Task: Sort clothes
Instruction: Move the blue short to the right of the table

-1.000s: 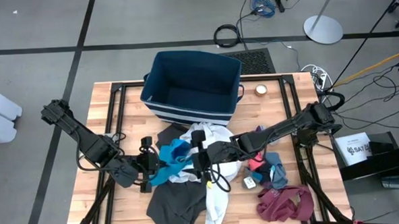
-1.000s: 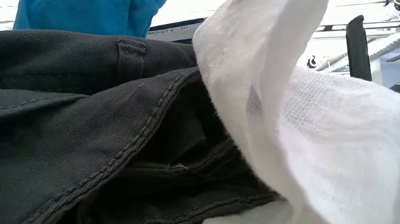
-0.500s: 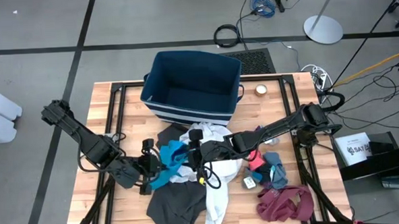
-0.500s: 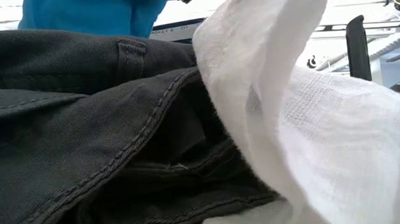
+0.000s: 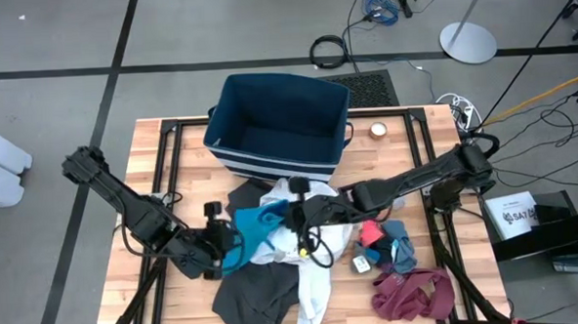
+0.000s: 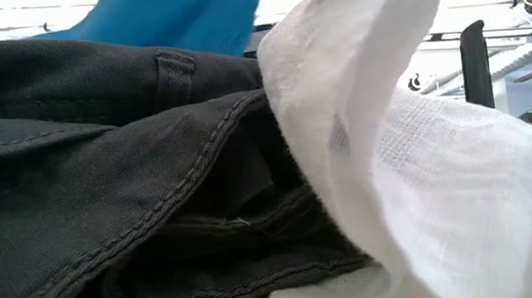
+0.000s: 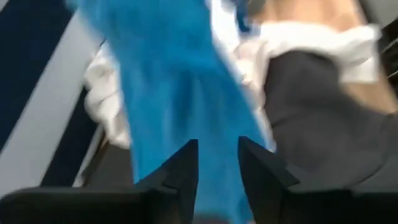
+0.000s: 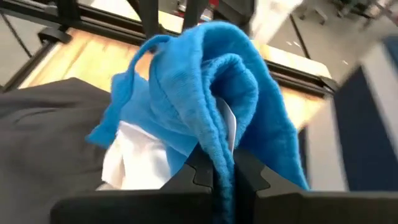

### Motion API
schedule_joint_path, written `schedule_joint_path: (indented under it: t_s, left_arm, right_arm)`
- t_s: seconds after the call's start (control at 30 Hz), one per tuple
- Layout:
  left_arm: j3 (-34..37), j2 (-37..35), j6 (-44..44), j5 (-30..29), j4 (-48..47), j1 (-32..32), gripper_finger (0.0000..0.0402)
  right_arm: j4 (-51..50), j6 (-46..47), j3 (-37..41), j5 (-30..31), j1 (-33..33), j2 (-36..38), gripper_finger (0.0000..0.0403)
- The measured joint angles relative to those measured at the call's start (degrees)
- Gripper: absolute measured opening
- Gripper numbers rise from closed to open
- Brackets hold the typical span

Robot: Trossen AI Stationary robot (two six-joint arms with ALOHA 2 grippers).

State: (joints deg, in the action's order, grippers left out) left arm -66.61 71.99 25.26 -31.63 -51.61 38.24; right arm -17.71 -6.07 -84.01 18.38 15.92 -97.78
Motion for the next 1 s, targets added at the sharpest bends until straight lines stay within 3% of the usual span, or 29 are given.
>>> schedule_joint_path:
  t_s: [0.23,0.43,0.7,1.0]
  left_arm:
    - [0.0,-1.9,11.6,-3.9,-13.5,0.6,0.0149]
    - [0.0,-2.0,10.4,-12.2,-14.0,1.3,0.0149]
    - [0.0,-2.0,10.1,-18.4,-13.9,1.2,0.0150]
    - [0.0,-2.0,10.4,-18.6,-13.2,1.2,0.0150]
  right_arm:
    - [-16.1,10.1,0.0,12.3,6.1,10.3,0.0007]
    - [-25.1,20.6,0.0,24.4,14.0,20.8,0.0007]
    - [-21.0,19.0,0.0,49.8,25.1,29.8,0.0007]
    - [-19.9,21.1,0.0,66.7,30.1,31.4,0.0007]
